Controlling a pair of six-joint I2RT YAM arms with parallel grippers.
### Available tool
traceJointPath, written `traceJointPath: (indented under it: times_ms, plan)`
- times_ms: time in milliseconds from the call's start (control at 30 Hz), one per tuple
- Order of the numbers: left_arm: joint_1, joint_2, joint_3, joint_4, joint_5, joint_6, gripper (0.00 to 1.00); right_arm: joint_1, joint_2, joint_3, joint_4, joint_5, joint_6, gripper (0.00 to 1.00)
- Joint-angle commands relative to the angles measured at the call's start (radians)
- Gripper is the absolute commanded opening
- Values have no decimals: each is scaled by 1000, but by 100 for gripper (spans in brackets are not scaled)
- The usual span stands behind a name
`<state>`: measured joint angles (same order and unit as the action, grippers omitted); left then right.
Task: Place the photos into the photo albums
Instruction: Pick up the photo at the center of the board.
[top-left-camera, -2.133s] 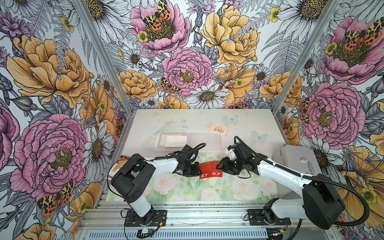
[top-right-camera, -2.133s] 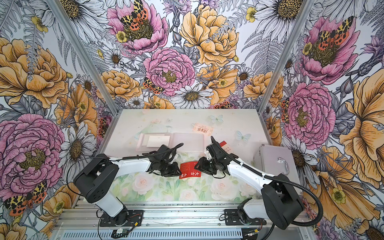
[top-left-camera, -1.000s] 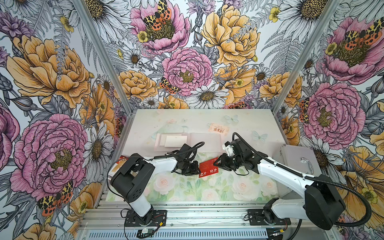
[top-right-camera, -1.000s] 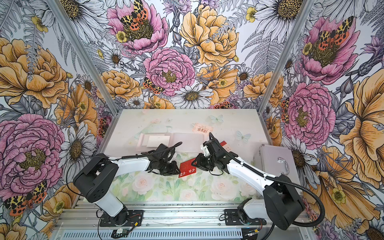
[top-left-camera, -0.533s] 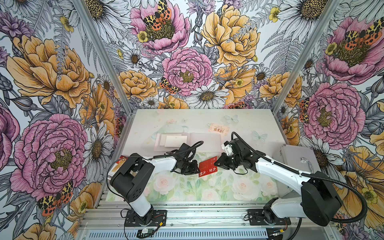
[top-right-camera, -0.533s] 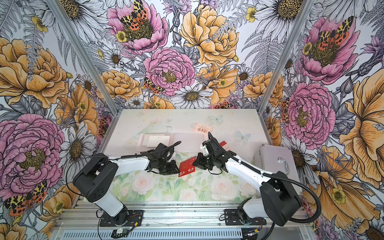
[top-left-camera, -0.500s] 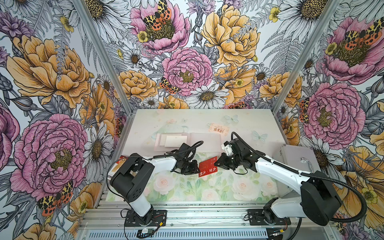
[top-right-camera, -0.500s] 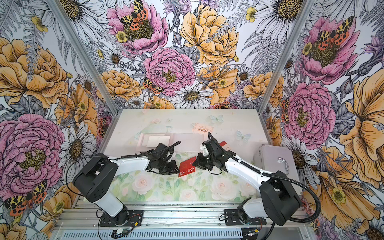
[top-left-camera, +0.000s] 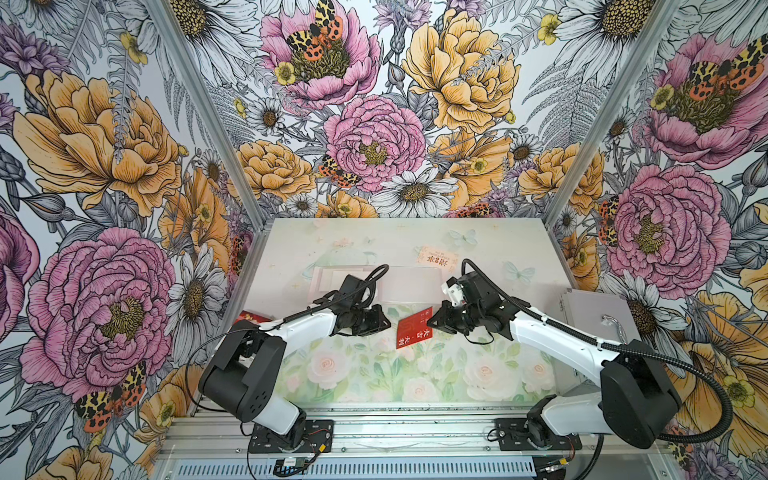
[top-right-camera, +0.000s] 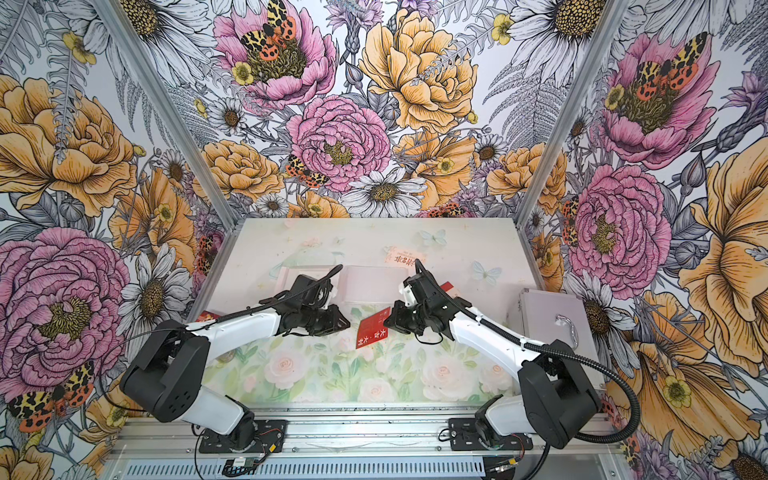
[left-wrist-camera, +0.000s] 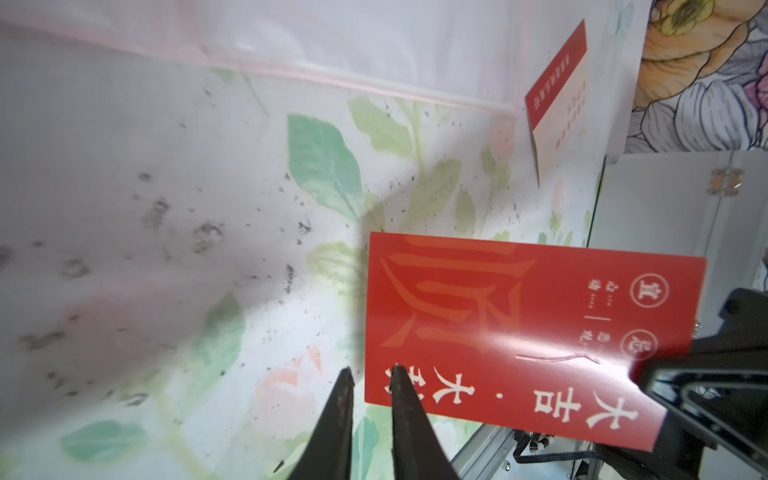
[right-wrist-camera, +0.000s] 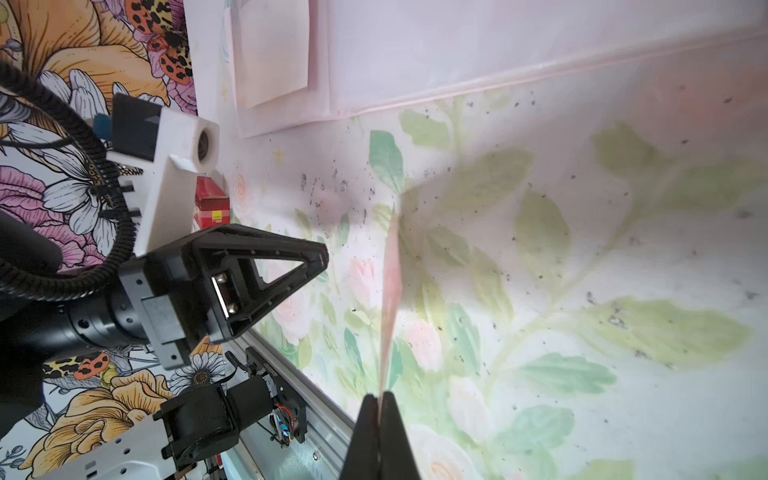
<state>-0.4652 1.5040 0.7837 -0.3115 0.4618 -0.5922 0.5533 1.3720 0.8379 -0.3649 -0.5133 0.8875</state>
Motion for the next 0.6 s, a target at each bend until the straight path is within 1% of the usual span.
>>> traceJointPath:
  times_ms: [0,67,167,267,367,567]
  plan:
    - [77,-61,-4,-8,5,28,20,-10,15,46,7,-22,-27,0]
    - [132,-84,-3,-18,15,35,20,-15,13,57,1,-24,-37,0]
    - [210,-98,4,-27,46,39,20,-26,16,91,-55,1,-84,0]
    - [272,-117,11,-32,70,41,21,-46,25,114,-63,-7,-105,0]
    - [313,-138,12,-32,63,47,22,-64,52,148,-71,-7,-126,0]
    - [390,-141,38,-38,93,55,22,-74,103,227,-71,-8,-152,0]
